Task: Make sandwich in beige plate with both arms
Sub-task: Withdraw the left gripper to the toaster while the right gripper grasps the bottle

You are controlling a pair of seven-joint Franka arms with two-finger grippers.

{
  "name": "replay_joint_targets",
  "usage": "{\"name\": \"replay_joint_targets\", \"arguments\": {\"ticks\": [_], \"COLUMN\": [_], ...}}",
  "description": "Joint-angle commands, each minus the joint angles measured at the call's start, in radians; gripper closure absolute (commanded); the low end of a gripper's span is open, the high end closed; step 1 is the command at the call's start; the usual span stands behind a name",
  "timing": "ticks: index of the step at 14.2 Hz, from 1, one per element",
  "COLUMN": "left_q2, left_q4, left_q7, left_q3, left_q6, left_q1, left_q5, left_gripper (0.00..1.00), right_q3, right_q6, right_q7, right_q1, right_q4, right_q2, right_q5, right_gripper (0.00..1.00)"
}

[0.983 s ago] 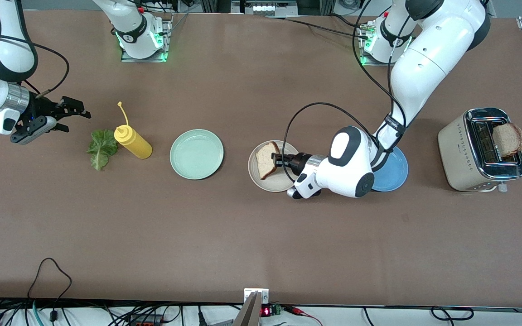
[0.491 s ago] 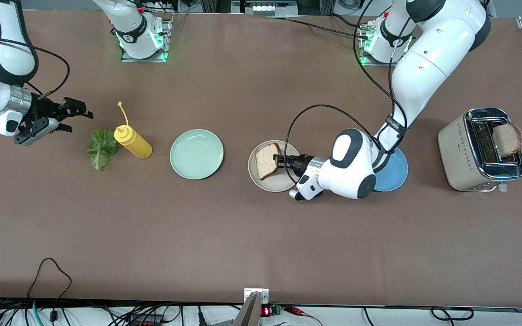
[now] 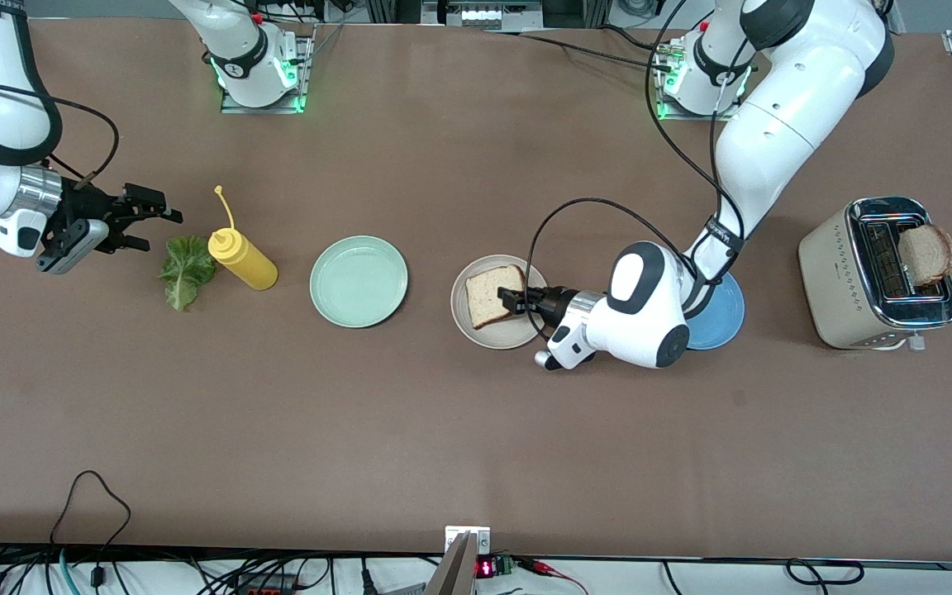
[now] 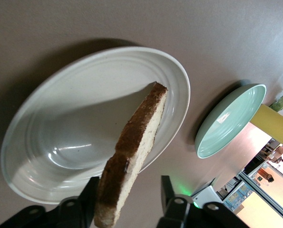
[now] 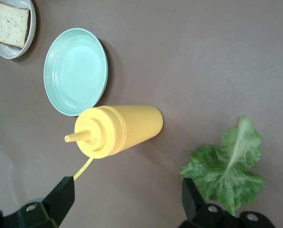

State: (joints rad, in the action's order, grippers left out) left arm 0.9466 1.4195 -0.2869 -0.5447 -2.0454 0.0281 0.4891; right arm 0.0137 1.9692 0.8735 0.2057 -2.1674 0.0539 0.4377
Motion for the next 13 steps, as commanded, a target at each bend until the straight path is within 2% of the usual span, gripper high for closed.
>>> {"name": "replay_joint_targets", "arguments": {"ticks": [1,4,8,10,13], "left_q2": [-0.034,-0.055,-0.117,-0.17,-0.248], "left_q4": [0.009,-0.001,-0.001,-0.004,-0.004], "left_q7": [0.009,0.009,0.005,0.003,0.006], "left_q3": [0.005,0.003,0.006,0.003,0.008], "left_q6": [0.007,0.069,0.171,0.221,0.275], "left_q1": [-0.026,-0.072,-0.131,-0.157,-0.184], "left_q5": [0.0,-0.056,-0.063,-0.157,-0.285], "left_gripper": [0.0,0.0,0.0,0.0,0.0], "right_q3": [0.0,0.0,-0.001,-0.001,-0.001], "right_q6": [-0.023,-0.023,-0.018,0.002,0.008], "right_q7": [0.073,0.241,0.464,0.589,0.824], "right_q1": [0.011,0.008,-0.002,0.0,0.014], "right_q4": [0.029,0.02,0.017,0.006,-0.028], "right_q2": [0.027,0.029,0.035,0.049,0.076], "right_q5": [0.026,0.026,0.026,0.033,0.171], "right_gripper": [0.0,0.0,0.0,0.0,0.0]}}
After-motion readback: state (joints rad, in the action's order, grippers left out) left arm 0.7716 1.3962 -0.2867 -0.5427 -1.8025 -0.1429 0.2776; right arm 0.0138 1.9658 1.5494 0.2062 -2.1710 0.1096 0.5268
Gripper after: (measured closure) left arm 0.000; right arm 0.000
